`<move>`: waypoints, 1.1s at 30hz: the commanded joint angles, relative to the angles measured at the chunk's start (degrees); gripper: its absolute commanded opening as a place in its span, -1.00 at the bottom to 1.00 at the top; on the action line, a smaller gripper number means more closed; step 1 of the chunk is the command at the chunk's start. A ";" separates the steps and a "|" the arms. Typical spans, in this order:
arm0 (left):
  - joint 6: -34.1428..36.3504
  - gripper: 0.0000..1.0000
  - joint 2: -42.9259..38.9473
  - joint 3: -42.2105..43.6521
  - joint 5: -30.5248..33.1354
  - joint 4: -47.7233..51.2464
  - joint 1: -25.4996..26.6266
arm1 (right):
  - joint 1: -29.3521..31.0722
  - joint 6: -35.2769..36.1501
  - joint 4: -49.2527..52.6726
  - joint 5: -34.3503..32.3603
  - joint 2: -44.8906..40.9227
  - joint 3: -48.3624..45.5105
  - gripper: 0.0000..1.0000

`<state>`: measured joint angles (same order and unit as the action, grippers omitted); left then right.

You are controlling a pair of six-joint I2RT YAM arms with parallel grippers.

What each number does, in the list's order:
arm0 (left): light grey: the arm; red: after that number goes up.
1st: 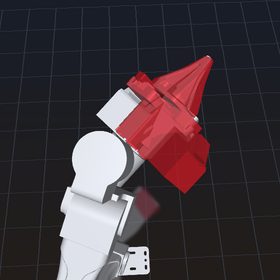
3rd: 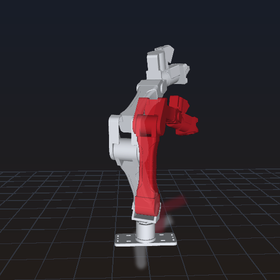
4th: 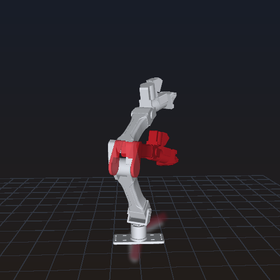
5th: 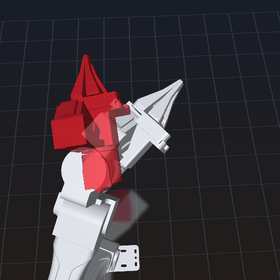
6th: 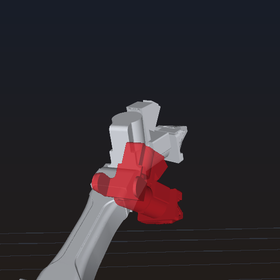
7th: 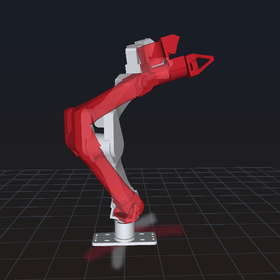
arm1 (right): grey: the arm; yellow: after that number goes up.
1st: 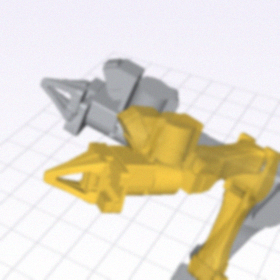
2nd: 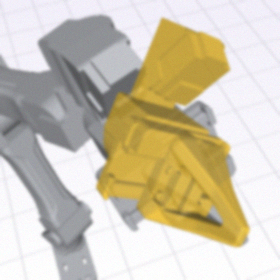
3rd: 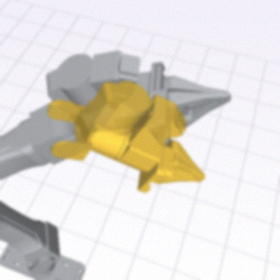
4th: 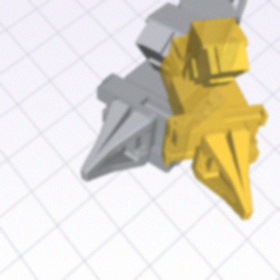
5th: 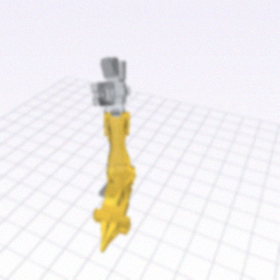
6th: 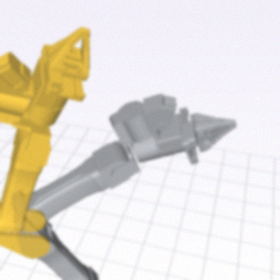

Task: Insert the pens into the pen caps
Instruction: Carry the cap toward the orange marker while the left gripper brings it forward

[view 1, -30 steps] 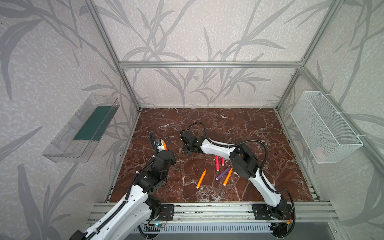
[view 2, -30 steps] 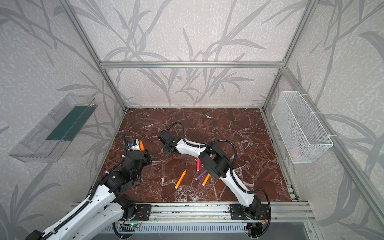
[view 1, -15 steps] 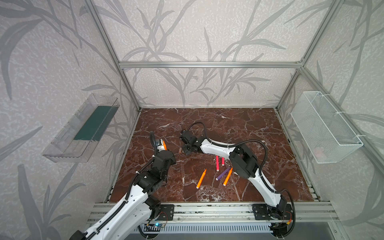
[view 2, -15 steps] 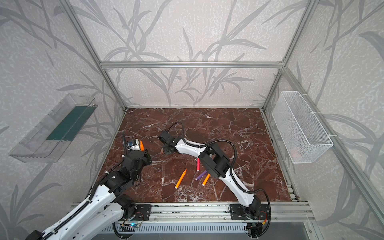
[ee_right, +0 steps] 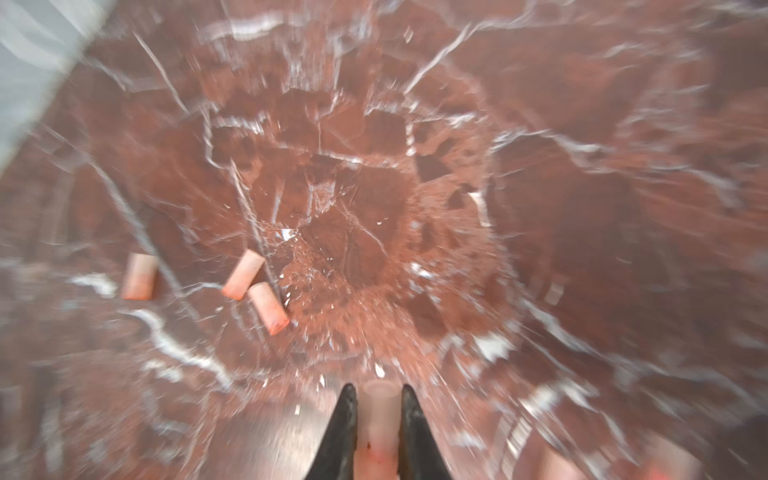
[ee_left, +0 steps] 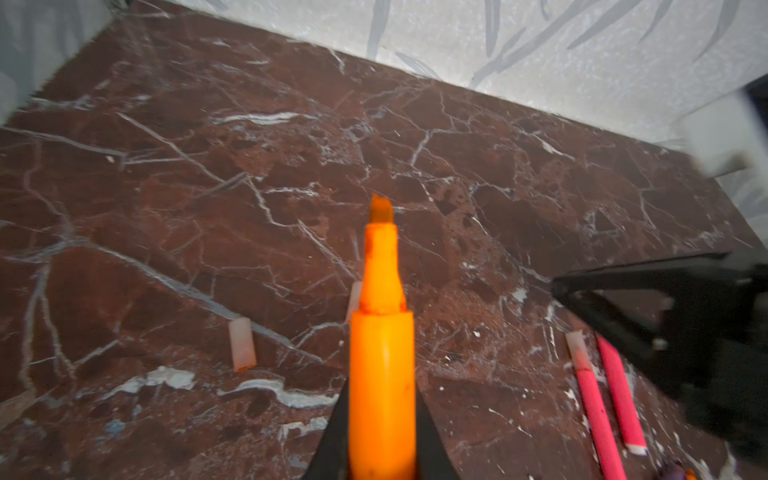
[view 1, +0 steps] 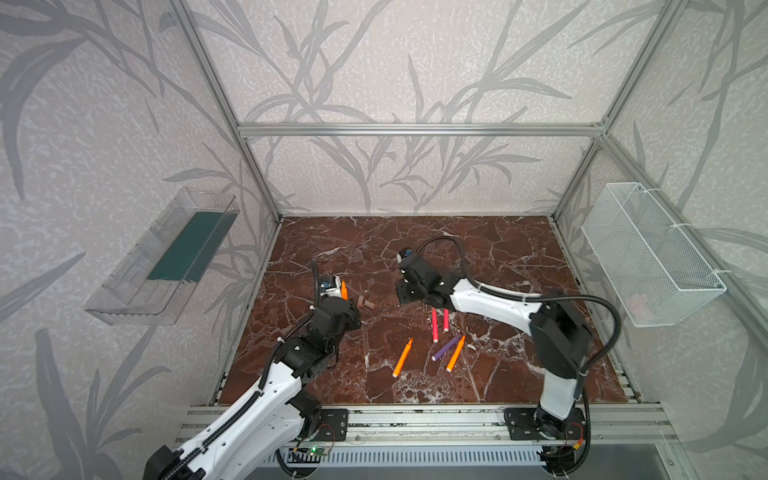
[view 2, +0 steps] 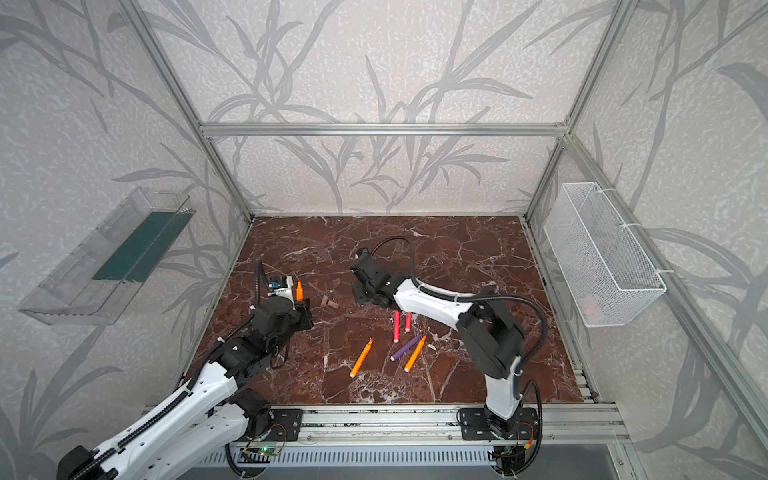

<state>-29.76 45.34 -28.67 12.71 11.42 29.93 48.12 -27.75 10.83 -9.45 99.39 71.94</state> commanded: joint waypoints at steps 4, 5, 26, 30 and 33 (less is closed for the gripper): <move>0.74 -1.00 2.07 -1.20 -13.89 -5.59 0.01 | -1.97 -5.52 -10.70 -4.37 -22.12 -17.41 -0.91; -0.26 -1.00 2.43 -1.92 -15.49 -4.82 -0.05 | -2.06 -5.50 -11.05 -4.65 -25.16 -19.32 -0.92; -8.42 -1.00 9.00 5.52 -17.22 -19.17 28.72 | -2.59 -15.93 -18.90 -2.32 -54.68 -47.70 -0.98; -5.46 -1.00 10.72 4.50 -19.81 -22.03 29.79 | -2.59 -20.70 -24.02 -2.21 -54.57 -50.60 -1.00; -4.47 -1.00 12.95 3.59 -20.24 -23.11 29.92 | -2.59 -22.66 -28.68 -2.76 -55.10 -53.42 -0.99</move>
<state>-36.86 56.99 -23.18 -6.17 -7.94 59.55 45.74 -46.37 -11.16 -10.68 45.47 20.18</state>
